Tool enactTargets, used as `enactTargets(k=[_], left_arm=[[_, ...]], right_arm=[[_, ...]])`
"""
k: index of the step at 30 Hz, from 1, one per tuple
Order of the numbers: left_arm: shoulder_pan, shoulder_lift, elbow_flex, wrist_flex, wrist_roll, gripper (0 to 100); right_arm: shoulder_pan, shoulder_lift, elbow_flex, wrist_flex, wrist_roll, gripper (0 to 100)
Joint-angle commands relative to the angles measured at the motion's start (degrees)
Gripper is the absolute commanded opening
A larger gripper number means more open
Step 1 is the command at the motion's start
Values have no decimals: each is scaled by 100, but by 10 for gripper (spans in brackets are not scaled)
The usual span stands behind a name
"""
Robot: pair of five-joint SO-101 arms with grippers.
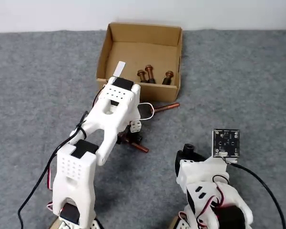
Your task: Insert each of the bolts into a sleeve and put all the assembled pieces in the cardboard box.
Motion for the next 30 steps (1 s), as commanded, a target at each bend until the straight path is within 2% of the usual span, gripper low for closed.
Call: enactTargets(k=[1,10,20,22,25,30], left_arm=[[-105,158,-189,-149,35,122],[-26,862,-1068,-97,35,122],[273,1609,-1455,273,44,122],[281,1609,-1455,273,44,96],[343,1609,-1455,273,26,6],[492,1574,-1508,281,26,19]], right_arm=[[-57,66,-35,-127,70,7],[-57,66,-26,-136,70,7],[-57,66,-18,-136,70,7],[-57,66,-18,-136,70,7],[-66,66,-18,-136,70,7],[-242,66,-18,-145,70,7]])
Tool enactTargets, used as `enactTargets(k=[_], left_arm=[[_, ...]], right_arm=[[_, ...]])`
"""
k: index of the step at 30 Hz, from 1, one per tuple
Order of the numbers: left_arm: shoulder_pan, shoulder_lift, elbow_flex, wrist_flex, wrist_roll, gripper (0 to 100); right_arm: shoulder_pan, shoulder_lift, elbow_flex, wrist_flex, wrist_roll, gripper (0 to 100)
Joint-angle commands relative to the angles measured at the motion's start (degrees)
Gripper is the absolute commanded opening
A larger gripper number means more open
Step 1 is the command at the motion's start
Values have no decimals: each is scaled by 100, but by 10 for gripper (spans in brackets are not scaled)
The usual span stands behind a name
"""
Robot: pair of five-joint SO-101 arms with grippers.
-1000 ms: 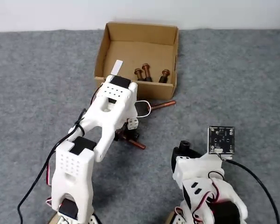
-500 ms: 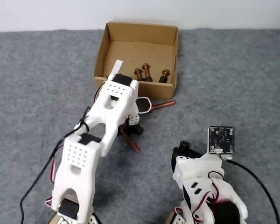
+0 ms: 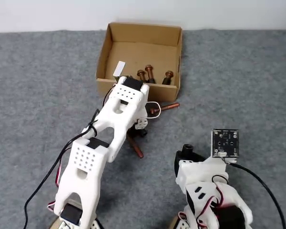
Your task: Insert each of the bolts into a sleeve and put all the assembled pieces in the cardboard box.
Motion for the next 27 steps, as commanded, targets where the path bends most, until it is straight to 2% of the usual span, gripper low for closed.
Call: enactTargets(k=[1,6,10,18,24,27], left_arm=[[132,149,-22,185,0,19],[-466,-369,-321,176,-18,19],[-826,-571,-752,176,-457,19],[-290,-615,-207,185,-615,26],[-70,-615,101,185,-589,206],[-35,-615,224,185,-580,252]], right_arm=[[-66,66,-18,-154,70,7],[-66,66,-9,-154,70,7],[-66,66,-9,-154,70,7],[-66,66,-9,-145,70,7],[-66,66,-9,-145,70,7],[-66,66,-9,-145,70,7]])
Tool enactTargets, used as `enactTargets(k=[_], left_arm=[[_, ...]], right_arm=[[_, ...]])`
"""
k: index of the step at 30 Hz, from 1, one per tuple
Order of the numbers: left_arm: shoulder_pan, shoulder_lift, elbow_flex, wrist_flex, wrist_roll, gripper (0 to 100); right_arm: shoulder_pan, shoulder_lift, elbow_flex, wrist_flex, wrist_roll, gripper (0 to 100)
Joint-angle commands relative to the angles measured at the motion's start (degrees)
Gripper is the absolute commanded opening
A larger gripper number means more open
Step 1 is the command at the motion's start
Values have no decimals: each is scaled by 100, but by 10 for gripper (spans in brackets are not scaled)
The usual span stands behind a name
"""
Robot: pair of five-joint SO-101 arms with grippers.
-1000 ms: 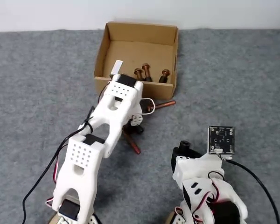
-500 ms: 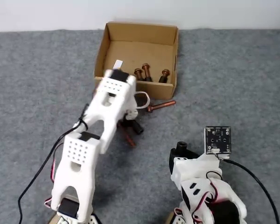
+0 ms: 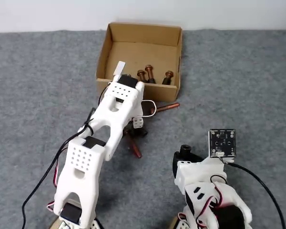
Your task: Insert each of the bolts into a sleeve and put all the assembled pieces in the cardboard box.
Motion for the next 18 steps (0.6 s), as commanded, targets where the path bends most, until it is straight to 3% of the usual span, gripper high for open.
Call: enactTargets(k=[1,13,18], left_arm=[[202,-273,92,105,-35,252],[598,-220,620,97,158,157],[440,-220,620,97,158,31]], right_arm=[[-13,57,-44,-145,70,7],[-13,48,-44,-145,70,7],[-13,40,-44,-145,70,7]])
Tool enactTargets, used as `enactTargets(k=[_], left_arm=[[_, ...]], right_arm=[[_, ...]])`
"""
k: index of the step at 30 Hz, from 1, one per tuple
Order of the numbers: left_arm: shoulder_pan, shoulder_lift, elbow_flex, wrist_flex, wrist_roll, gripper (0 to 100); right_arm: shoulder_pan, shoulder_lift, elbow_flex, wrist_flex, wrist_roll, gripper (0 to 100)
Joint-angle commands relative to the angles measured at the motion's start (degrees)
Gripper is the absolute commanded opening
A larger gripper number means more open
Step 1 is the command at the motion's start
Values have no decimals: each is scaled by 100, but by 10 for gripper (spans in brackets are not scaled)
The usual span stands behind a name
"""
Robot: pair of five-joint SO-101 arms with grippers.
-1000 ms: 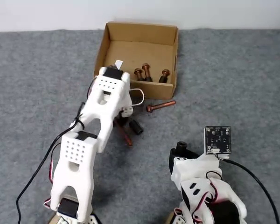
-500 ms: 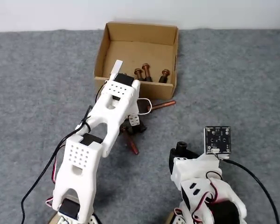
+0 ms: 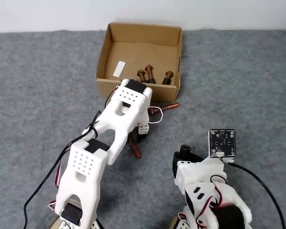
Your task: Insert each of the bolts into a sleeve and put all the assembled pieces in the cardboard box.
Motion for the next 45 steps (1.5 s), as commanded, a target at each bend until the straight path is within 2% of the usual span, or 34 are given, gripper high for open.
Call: enactTargets(k=[1,9,13,16,23,28,33,37,45], left_arm=[[0,-26,127,158,44,2],[-26,-431,-48,167,193,5],[396,-1556,-13,167,158,5],[695,-2488,-13,167,-158,5],[747,-4290,145,167,-589,5],[756,-5705,1376,149,-791,5],[738,-7156,2835,-44,-791,5],[738,-8264,3864,-97,-782,5],[738,-10620,4954,-457,-1152,5]], right_arm=[[-13,40,-44,-145,70,7],[-13,57,-44,-145,70,7],[-13,57,-44,-145,70,7],[-13,48,-44,-136,70,7],[-22,4,-62,-127,220,7],[-84,4,-70,-127,229,7],[-752,4,-79,-136,229,7],[-919,4,-88,-127,229,7],[-1859,4,-97,-127,343,7]])
